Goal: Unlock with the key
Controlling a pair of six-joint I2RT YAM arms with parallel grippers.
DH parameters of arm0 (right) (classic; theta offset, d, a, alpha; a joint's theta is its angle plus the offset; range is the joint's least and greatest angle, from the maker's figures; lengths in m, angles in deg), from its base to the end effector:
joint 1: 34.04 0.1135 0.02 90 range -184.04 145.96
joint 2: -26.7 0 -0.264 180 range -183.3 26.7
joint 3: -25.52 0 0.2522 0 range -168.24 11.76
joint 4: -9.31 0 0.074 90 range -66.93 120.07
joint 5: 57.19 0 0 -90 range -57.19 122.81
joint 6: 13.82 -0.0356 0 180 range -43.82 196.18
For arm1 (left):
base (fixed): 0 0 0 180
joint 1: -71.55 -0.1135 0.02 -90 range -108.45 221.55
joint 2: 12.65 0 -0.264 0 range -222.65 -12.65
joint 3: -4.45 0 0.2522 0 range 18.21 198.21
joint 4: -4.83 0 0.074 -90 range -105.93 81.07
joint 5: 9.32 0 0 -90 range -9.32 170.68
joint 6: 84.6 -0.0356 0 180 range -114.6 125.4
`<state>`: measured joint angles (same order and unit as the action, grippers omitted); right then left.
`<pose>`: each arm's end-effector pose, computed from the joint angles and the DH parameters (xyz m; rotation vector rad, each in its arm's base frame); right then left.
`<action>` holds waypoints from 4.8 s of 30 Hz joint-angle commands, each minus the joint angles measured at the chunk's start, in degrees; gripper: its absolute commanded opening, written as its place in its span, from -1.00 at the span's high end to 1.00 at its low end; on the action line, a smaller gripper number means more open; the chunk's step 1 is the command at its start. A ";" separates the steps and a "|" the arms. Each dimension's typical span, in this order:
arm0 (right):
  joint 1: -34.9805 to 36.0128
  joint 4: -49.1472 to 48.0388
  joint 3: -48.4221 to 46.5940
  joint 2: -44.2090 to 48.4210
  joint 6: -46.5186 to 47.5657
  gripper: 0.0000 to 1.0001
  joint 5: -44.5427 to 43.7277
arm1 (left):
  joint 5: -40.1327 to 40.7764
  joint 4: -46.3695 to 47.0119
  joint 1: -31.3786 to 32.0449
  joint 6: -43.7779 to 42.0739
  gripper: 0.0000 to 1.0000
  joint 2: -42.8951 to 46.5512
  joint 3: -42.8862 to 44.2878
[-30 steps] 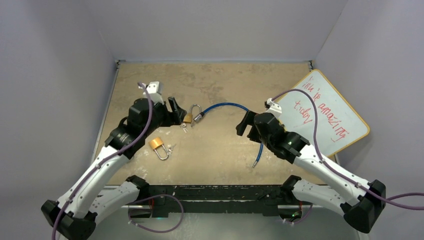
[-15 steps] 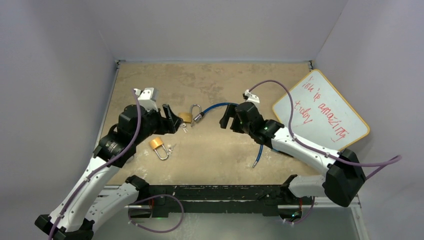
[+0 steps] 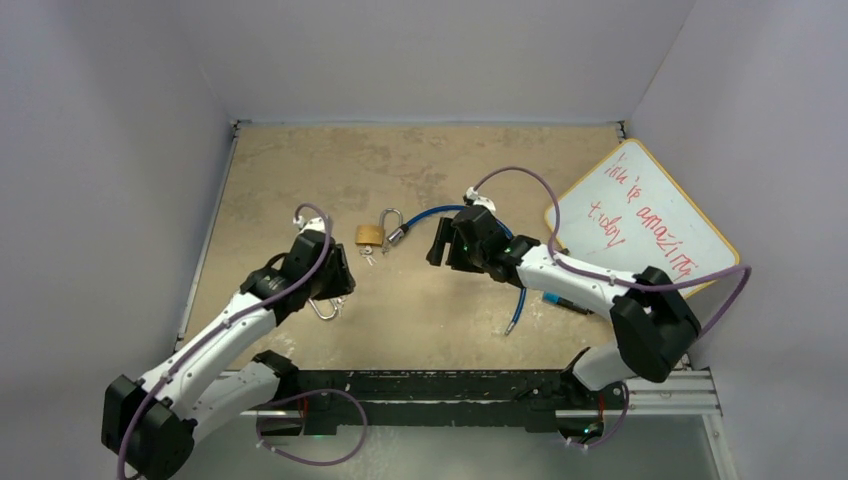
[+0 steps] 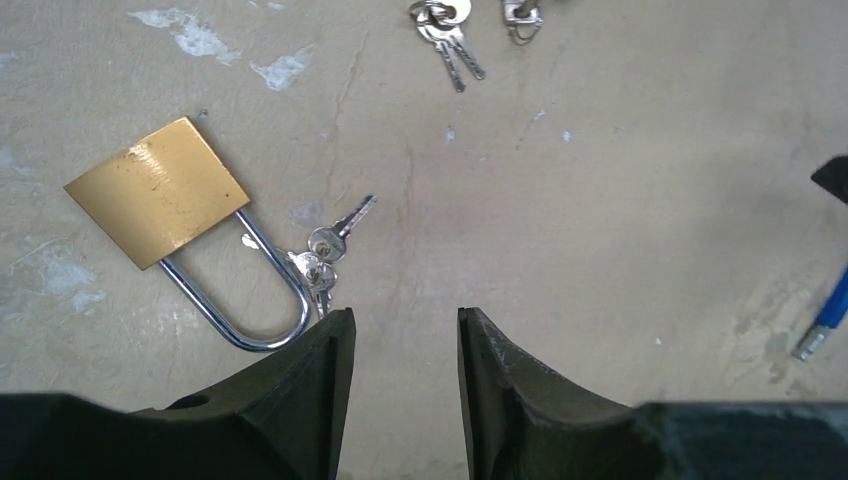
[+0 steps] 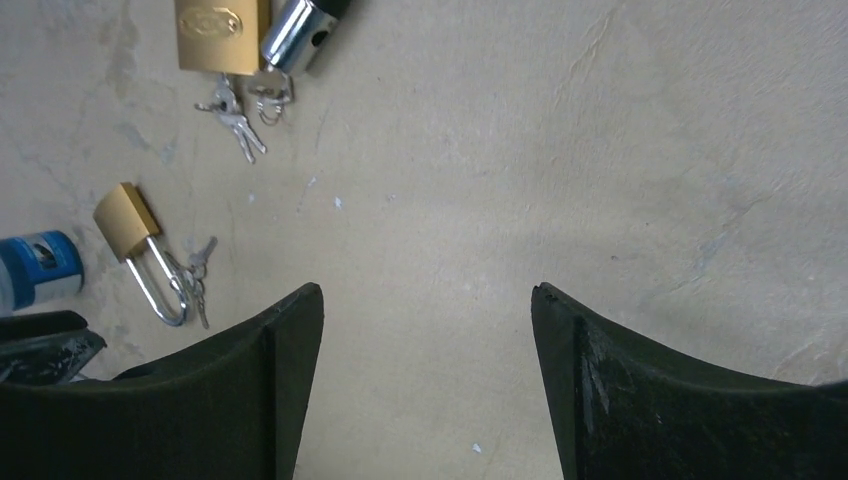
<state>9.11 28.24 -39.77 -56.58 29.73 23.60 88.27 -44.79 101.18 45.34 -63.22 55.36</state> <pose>0.2346 0.2121 0.2322 0.1581 2.2879 0.6755 0.1551 -0.0828 0.2361 -0.2811 2.4427 -0.3865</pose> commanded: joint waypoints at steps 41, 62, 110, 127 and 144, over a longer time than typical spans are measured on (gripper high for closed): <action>0.52 -15.58 11.34 0.04 -3.16 -0.41 21.71 | -12.59 15.67 2.77 -1.71 1.00 -19.62 -3.70; 10.24 -2.28 -6.11 -13.69 -0.07 -0.20 10.48 | 7.92 6.40 5.40 4.95 0.01 -8.44 -0.75; 23.73 38.78 -47.63 -45.41 32.85 0.18 4.40 | 40.35 -12.56 5.44 20.09 0.12 20.52 0.66; 23.68 32.45 -46.90 -46.63 28.60 0.85 -2.21 | 38.53 -12.42 5.42 20.61 0.06 20.23 -1.10; 23.50 12.44 -29.77 -30.30 20.53 1.00 -5.45 | 24.64 -6.46 5.42 22.25 -0.04 20.05 -9.65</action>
<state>33.00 45.68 -71.94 -90.92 53.53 21.04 119.83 -55.70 106.56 66.00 -41.95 49.83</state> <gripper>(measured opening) 0.034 0.515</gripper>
